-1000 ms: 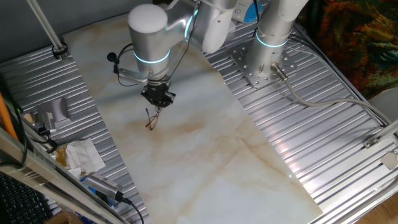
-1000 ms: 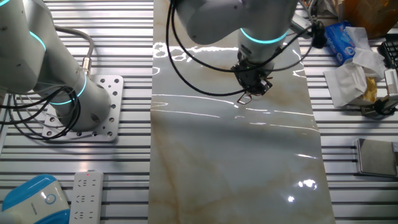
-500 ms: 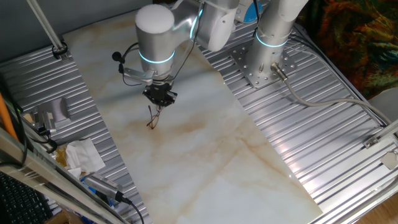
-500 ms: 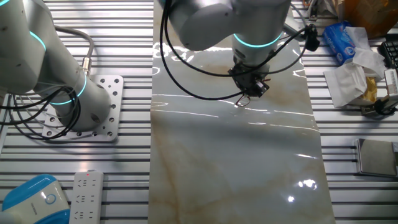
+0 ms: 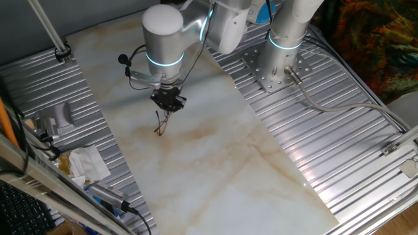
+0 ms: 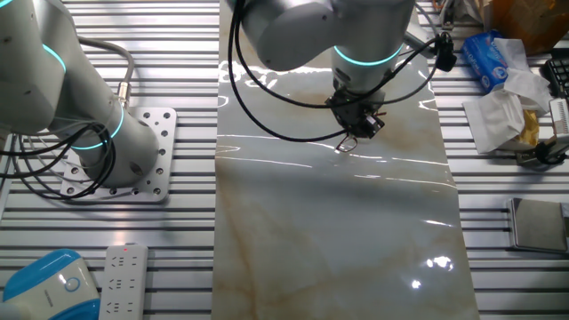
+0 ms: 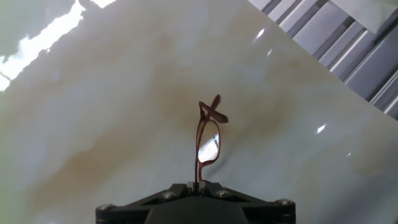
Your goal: Unfold the leg of the glasses (with one hand)
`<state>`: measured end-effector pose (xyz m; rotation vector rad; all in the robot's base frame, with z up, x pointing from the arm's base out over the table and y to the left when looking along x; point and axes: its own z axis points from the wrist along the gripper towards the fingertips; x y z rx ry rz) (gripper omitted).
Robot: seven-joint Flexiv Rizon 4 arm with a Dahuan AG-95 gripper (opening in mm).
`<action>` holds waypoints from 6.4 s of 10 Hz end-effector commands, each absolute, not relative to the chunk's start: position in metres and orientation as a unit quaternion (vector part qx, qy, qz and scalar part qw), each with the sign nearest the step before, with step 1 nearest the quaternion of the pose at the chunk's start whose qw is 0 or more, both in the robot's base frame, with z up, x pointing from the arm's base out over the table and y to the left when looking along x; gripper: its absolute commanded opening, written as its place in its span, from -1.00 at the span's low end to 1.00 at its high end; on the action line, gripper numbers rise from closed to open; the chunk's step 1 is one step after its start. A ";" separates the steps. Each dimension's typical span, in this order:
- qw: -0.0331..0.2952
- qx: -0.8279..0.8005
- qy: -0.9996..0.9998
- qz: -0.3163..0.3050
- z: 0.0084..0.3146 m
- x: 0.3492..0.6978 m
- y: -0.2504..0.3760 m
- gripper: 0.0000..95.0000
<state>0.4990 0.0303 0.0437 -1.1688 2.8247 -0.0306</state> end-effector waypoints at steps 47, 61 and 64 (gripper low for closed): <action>0.083 -0.373 0.924 -0.003 0.054 0.542 0.044 -1.00; 0.070 -0.329 0.942 -0.010 0.086 0.520 0.037 -1.00; 0.062 -0.323 0.944 -0.014 0.096 0.515 0.029 -1.00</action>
